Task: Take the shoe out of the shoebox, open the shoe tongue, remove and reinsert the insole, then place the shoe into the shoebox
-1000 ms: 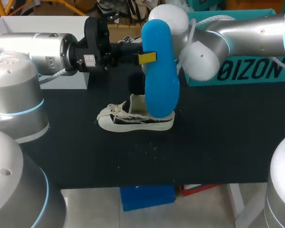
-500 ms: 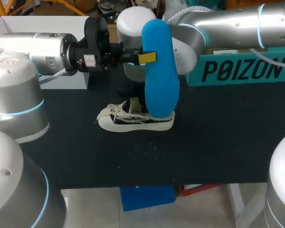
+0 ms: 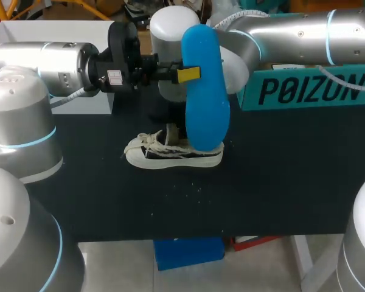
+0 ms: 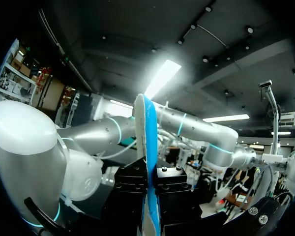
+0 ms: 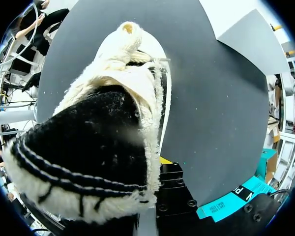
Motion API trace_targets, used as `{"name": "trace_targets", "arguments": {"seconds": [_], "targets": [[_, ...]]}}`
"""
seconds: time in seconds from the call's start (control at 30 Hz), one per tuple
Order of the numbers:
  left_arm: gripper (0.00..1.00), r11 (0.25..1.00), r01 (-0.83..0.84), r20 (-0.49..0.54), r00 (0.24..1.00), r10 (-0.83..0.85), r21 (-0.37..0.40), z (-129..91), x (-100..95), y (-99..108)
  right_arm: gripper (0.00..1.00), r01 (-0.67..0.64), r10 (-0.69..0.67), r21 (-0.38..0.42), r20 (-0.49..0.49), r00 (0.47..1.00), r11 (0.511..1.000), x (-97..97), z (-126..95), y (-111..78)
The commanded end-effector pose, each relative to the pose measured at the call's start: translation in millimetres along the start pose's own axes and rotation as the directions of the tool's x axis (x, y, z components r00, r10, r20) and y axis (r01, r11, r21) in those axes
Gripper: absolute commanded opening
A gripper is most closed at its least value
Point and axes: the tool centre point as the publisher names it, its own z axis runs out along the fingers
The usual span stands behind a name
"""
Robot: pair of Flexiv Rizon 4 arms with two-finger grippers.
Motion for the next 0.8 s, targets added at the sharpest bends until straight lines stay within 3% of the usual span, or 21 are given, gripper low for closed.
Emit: {"name": "trace_targets", "arguments": {"seconds": [0.03,0.23,0.27,0.33,0.5,0.67,0.8], "targets": [[0.00,1.000,-0.003,0.004,1.000,0.003,0.002,2,-0.3,1,0.00,0.000,0.000,0.001,0.000,1.000,1.000,0.5,1,-0.2],[0.00,1.000,-0.003,0.004,1.000,0.003,0.002,2,-0.3,1,0.00,0.000,0.000,0.001,0.000,1.000,1.000,0.5,1,-0.2],[0.00,1.000,-0.003,0.004,1.000,0.003,0.002,2,-0.3,1,0.00,-0.030,0.030,-0.002,0.010,1.000,1.000,-0.1,-4,-3.4],[0.00,1.000,-0.003,0.004,1.000,0.003,0.002,2,-0.3,1,0.00,-0.114,0.110,0.074,0.058,0.992,0.991,-6.3,-13,-10.7],[0.00,1.000,-0.003,0.004,1.000,0.003,0.002,2,-0.3,1,0.00,-0.299,0.294,0.084,0.066,0.954,0.951,-17.2,-58,-36.5],[0.00,1.000,-0.003,0.004,1.000,0.003,0.002,2,-0.3,1,0.00,-0.567,0.562,0.134,0.073,0.824,0.813,-22.9,-81,-56.9],[0.00,1.000,-0.003,0.004,1.000,0.003,0.002,2,-0.3,1,0.00,-0.780,0.781,0.166,0.074,0.621,0.604,-21.9,-88,-64.6]]}}
